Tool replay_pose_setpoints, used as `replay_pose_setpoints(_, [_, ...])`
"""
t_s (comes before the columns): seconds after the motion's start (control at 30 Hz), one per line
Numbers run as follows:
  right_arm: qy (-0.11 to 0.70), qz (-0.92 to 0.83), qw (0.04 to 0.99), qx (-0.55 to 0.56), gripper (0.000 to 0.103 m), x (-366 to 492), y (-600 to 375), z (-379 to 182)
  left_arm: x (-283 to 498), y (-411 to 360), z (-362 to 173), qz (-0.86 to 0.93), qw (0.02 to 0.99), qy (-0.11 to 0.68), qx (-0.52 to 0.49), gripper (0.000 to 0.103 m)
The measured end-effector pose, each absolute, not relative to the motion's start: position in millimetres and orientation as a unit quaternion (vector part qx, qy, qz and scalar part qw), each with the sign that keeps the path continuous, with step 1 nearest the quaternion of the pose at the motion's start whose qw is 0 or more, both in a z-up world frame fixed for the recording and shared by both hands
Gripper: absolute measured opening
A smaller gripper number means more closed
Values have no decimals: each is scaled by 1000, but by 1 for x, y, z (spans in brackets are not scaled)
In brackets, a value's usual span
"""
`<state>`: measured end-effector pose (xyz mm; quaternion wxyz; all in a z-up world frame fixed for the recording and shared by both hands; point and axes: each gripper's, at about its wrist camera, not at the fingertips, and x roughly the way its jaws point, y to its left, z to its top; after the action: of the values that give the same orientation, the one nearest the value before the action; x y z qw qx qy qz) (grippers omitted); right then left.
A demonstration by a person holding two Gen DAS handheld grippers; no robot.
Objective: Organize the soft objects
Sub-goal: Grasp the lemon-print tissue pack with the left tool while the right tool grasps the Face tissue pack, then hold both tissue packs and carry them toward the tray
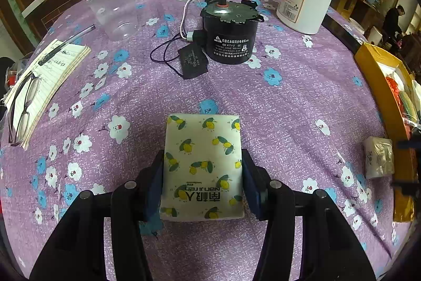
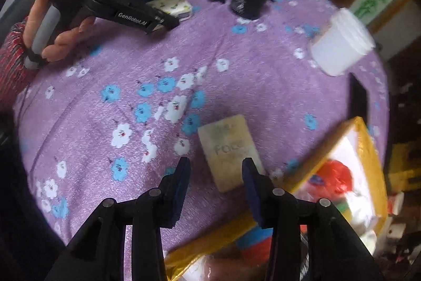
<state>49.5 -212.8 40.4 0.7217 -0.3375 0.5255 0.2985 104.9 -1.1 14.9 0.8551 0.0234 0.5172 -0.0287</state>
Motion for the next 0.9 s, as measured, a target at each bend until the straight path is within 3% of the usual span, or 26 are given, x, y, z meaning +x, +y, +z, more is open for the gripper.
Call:
replay_pose_setpoints(0.47, [559,337,650,-389,54,84,-207,11,106,0,14,-39,855,517,27,52])
replay_pose_setpoints(0.5, [558,328,659,-384,53,86,-208,13,106,0,14,-38,854,517,27,52])
replay_pose_setpoints(0.53, [559,327,662,-379,46,89,-207,13,106,0,14,-38,854,518,25,51])
replay_pose_setpoints(0.73, [527,286,709,-372,43,63,-203,27,103,2,19,-46,858,511,10,50])
replay_pose_setpoints(0.9, [488,227,808,-238,43,37,-204,69,91,3,38,-63,878,474,-3,50])
